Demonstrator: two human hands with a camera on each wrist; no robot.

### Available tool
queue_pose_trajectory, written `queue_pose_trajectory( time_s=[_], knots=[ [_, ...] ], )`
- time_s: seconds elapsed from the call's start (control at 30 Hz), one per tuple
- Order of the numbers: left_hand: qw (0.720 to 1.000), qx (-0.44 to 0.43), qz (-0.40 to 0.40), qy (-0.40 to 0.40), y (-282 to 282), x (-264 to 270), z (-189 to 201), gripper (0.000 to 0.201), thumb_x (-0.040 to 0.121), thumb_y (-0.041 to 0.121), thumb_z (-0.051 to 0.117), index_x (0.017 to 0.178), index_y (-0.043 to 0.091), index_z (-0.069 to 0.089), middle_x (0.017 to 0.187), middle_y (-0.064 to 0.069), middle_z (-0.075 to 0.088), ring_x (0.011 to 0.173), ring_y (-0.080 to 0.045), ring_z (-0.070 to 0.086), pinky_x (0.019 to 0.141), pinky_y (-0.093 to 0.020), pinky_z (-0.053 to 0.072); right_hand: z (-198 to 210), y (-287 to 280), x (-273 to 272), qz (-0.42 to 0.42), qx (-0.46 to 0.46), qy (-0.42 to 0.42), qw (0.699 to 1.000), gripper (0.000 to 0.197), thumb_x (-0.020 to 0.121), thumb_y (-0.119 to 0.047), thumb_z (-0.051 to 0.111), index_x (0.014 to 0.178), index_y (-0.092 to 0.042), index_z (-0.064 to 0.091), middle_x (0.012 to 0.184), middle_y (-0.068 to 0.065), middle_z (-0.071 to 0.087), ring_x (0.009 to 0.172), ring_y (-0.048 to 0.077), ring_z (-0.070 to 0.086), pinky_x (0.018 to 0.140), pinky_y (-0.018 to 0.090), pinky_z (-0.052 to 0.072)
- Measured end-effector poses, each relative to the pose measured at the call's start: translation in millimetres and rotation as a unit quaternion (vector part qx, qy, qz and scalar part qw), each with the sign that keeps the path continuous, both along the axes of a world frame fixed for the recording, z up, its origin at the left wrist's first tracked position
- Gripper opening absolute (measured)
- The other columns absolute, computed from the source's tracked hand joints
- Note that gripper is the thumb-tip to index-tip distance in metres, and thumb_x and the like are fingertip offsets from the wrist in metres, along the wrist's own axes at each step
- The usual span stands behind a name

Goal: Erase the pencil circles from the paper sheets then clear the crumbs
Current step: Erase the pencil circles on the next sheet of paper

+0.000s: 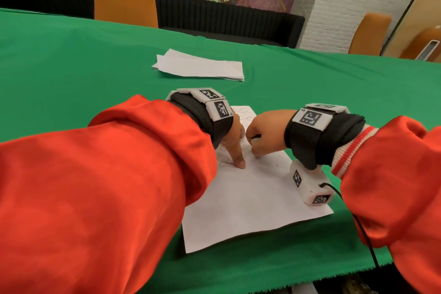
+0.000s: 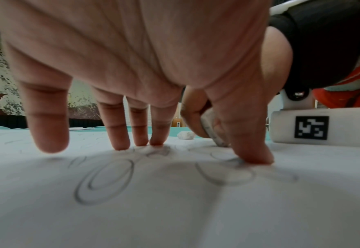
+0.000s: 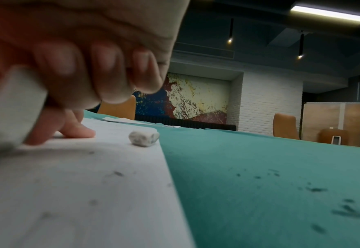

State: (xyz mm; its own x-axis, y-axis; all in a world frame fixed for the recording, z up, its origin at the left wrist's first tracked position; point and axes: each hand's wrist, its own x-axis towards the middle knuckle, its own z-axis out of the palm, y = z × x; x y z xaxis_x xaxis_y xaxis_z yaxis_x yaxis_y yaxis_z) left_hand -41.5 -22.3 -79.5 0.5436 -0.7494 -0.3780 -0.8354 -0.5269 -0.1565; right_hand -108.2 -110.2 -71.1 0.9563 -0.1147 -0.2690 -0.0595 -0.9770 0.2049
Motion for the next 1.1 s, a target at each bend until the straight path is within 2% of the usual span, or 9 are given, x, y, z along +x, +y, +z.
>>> queue_pose_trajectory(
  time_s=[0.13,0.3,0.43,0.57,0.7,0.83,0.9,1.0,1.1],
  knots=[
    [1.0,0.002,-0.002,0.001,0.3,0.1,-0.6,0.072,0.08,0.059,0.062,0.138,0.02,0.046,0.139,-0.003,0.047,0.096,-0.016,0.038,0.069,-0.026,0.03,-0.4,-3.3,-2.0,-0.006,0.062,0.018,0.998,0.025,0.079,-0.022,0.06,0.057,-0.022,0.047,0.058,-0.007,0.045,0.054,0.011,0.04,0.054,0.023,0.034],
    [1.0,-0.002,0.002,-0.006,-0.2,-1.1,-0.2,0.073,0.08,0.06,0.061,0.139,0.02,0.044,0.141,-0.001,0.045,0.097,-0.016,0.037,0.077,-0.025,0.027,-0.4,-3.3,-0.8,-0.006,0.003,-0.011,1.0,0.023,0.08,-0.024,0.056,0.059,-0.019,0.047,0.058,-0.005,0.043,0.054,0.012,0.038,0.051,0.021,0.03],
    [1.0,-0.002,0.002,-0.006,0.3,-1.7,0.7,0.073,0.08,0.059,0.061,0.138,0.019,0.044,0.139,-0.002,0.046,0.097,-0.016,0.039,0.076,-0.025,0.027,-0.7,-4.0,-2.6,0.005,0.055,0.01,0.998,0.022,0.08,-0.024,0.06,0.061,-0.022,0.049,0.06,-0.007,0.045,0.055,0.01,0.04,0.053,0.023,0.033],
    [1.0,0.0,0.001,-0.012,0.3,-2.1,-0.1,0.073,0.081,0.06,0.06,0.14,0.019,0.043,0.14,-0.002,0.044,0.116,-0.021,0.047,0.078,-0.025,0.027,-0.6,-3.0,0.9,0.004,-0.005,-0.023,1.0,0.019,0.081,-0.026,0.055,0.063,-0.023,0.049,0.063,-0.007,0.047,0.058,0.012,0.042,0.054,0.022,0.033],
    [1.0,-0.008,0.002,-0.001,0.3,-1.0,-0.4,0.072,0.079,0.059,0.063,0.138,0.02,0.045,0.138,-0.002,0.046,0.098,-0.016,0.039,0.078,-0.025,0.027,-1.6,-3.6,-0.1,0.009,0.06,0.012,0.998,0.023,0.081,-0.025,0.059,0.061,-0.024,0.049,0.062,-0.007,0.047,0.058,0.011,0.043,0.055,0.023,0.035],
    [1.0,-0.005,0.004,0.0,0.0,-1.1,-1.1,0.073,0.08,0.059,0.062,0.139,0.02,0.043,0.14,-0.002,0.045,0.104,-0.017,0.043,0.079,-0.025,0.027,-0.5,-2.8,1.2,-0.003,0.025,-0.005,1.0,0.02,0.08,-0.026,0.059,0.062,-0.024,0.05,0.063,-0.007,0.048,0.058,0.01,0.042,0.055,0.023,0.035],
    [1.0,-0.006,0.005,0.0,-0.3,-1.2,-1.4,0.074,0.08,0.059,0.062,0.14,0.019,0.043,0.14,-0.003,0.045,0.1,-0.016,0.039,0.079,-0.025,0.027,0.1,-2.3,1.5,0.0,0.005,-0.019,1.0,0.021,0.08,-0.025,0.057,0.062,-0.022,0.049,0.062,-0.006,0.047,0.056,0.01,0.041,0.053,0.022,0.034],
    [1.0,-0.003,0.003,0.001,-0.2,-1.4,0.2,0.072,0.081,0.059,0.061,0.139,0.02,0.044,0.14,-0.002,0.045,0.099,-0.016,0.038,0.073,-0.025,0.029,0.5,-3.6,-0.8,0.001,0.062,0.013,0.998,0.021,0.079,-0.024,0.061,0.06,-0.023,0.05,0.061,-0.007,0.047,0.056,0.009,0.041,0.055,0.023,0.035],
    [1.0,0.003,-0.001,-0.007,0.0,-2.1,1.5,0.074,0.081,0.061,0.059,0.141,0.02,0.041,0.142,-0.003,0.043,0.111,-0.019,0.045,0.076,-0.025,0.028,4.3,-4.8,-1.3,-0.012,0.047,0.044,0.998,0.02,0.079,-0.025,0.063,0.062,-0.024,0.053,0.062,-0.008,0.049,0.058,0.009,0.043,0.056,0.023,0.036]
  ],
)
